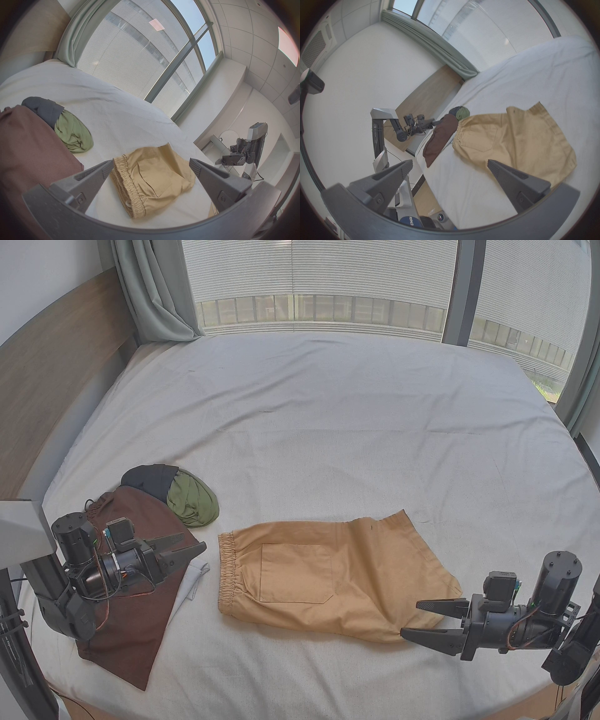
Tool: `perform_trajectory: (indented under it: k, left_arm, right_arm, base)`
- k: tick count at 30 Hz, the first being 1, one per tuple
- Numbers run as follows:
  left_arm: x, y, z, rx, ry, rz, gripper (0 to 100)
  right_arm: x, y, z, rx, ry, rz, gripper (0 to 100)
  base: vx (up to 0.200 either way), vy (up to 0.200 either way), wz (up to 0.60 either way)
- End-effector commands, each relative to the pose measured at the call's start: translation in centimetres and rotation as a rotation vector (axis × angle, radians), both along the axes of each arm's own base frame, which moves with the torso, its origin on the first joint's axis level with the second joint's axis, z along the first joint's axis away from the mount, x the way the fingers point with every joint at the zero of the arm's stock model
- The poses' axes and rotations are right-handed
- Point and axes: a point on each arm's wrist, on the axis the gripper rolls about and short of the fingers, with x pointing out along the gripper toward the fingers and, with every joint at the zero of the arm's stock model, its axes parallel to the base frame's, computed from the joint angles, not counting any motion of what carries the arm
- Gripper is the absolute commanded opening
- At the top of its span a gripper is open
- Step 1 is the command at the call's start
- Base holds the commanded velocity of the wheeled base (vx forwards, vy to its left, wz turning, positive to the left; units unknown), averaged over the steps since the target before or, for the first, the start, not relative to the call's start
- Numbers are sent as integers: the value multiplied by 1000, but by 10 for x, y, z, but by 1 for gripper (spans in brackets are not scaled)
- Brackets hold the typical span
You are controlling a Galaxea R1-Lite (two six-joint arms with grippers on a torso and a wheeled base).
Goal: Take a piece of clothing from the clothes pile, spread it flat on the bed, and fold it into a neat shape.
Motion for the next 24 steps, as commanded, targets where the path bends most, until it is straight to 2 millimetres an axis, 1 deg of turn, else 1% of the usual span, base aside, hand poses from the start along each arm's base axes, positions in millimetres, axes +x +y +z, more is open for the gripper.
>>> perform_trajectory:
  k: [1, 6, 9, 10, 12, 16, 20, 24]
  left_arm:
    - [2, -1, -12, -3, 43, -9, 100]
    - [16, -1, -21, -40, 83, 8, 100]
    - [17, -2, -31, -47, 122, 6, 100]
    - [18, -5, -40, -43, 148, -3, 100]
    - [20, -9, -51, -36, 171, -12, 100]
    - [23, -15, -62, -27, 195, -3, 100]
    - [26, -15, -74, -19, 221, 20, 100]
    - [25, -20, -83, -16, 250, 13, 100]
  right_arm:
    - [-3, -8, 17, 36, -79, -26, 100]
    - [-1, -8, 19, 39, -94, -38, 100]
    - [0, -8, 20, 40, -97, -38, 100]
    - [0, -7, 20, 41, -98, -38, 100]
    - [1, -7, 20, 40, -97, -38, 100]
    - [1, -7, 20, 40, -97, -36, 100]
    - [3, -6, 21, 44, -103, -38, 100]
    - [3, -6, 21, 44, -103, -38, 100]
  base:
    - [0, 0, 0]
    - [0, 0, 0]
    - [0, 0, 0]
    - [0, 0, 0]
    - [0, 0, 0]
    - [0, 0, 0]
    - [0, 0, 0]
    - [0, 0, 0]
